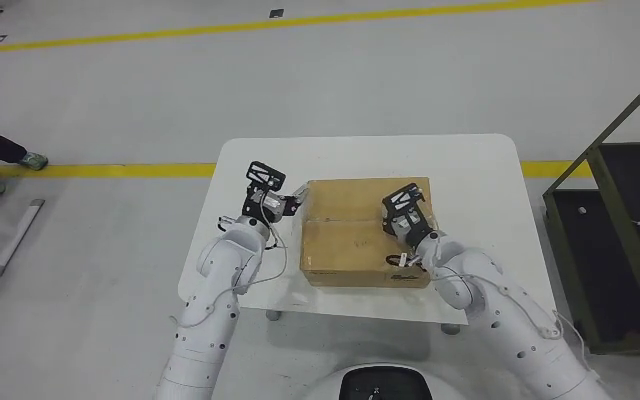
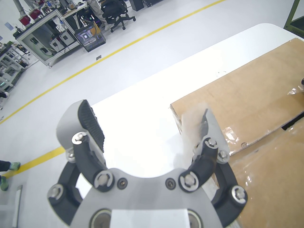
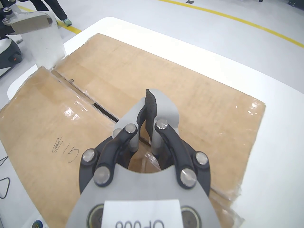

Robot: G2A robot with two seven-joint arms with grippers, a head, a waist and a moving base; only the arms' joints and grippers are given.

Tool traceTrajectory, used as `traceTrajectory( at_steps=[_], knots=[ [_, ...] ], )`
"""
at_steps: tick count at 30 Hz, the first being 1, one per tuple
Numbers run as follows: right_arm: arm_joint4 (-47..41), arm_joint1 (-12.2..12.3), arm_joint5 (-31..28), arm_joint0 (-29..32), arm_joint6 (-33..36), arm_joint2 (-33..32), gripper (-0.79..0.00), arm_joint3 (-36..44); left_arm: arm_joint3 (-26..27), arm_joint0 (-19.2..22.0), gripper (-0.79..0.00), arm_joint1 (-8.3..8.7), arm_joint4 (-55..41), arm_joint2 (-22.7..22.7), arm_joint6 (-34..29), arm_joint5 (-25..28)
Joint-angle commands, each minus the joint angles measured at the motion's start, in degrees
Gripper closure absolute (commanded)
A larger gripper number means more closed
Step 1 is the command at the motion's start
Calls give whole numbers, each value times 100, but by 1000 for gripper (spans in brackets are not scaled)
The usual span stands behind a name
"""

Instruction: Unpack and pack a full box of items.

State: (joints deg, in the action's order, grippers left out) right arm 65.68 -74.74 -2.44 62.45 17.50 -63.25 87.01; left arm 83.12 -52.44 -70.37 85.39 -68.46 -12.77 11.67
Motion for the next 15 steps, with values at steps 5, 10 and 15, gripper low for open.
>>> traceTrajectory(
  at_steps=[5,10,15],
  knots=[
    [-135,50,58,142,39,-419,0,240,87,292,-785,-59,215,251,47,68],
    [-307,104,152,296,76,-881,0,469,36,438,-785,-119,188,442,87,116],
    [-453,156,232,446,104,-1341,0,660,50,533,-785,-174,196,642,168,229]
  ],
)
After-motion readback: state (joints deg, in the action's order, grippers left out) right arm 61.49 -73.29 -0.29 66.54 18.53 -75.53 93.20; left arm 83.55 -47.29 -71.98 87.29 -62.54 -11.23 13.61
